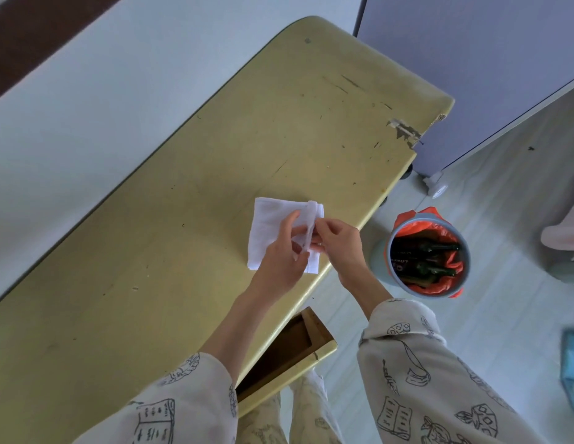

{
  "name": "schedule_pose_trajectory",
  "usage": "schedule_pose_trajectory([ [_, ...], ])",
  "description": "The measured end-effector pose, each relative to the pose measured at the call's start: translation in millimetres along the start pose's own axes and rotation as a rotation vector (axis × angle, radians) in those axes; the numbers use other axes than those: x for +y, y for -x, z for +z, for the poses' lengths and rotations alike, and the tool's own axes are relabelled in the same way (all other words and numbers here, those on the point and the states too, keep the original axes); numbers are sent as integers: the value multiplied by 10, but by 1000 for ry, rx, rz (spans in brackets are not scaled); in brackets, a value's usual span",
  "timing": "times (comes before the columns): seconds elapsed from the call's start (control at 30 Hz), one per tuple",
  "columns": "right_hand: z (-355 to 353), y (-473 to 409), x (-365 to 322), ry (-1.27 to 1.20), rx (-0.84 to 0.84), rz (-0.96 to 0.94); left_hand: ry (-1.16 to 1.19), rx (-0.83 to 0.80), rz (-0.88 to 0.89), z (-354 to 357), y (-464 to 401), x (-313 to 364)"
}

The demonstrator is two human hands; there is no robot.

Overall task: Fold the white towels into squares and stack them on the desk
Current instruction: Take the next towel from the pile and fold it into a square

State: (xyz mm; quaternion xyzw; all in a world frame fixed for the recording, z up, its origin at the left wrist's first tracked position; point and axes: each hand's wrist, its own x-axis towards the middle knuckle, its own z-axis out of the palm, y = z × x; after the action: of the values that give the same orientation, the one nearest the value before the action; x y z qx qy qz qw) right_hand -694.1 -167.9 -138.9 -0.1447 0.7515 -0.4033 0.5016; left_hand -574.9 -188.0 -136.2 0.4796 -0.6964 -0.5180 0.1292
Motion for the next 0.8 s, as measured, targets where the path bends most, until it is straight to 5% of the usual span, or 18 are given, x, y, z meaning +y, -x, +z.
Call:
schedule_pose_trajectory([
  [0.17, 72, -9, -95, 139, 88, -21, 83, 170, 19, -135, 128, 29],
  [0.3, 97, -8, -127, 160, 110, 23, -123, 363, 36, -255, 132, -116],
  [0.5, 85, 1, -96, 130, 127, 35, -448, 189, -14, -265, 166, -435],
  [0.8, 52, -53, -87, 205, 159, 55, -472, 136, -32, -294, 129, -390],
])
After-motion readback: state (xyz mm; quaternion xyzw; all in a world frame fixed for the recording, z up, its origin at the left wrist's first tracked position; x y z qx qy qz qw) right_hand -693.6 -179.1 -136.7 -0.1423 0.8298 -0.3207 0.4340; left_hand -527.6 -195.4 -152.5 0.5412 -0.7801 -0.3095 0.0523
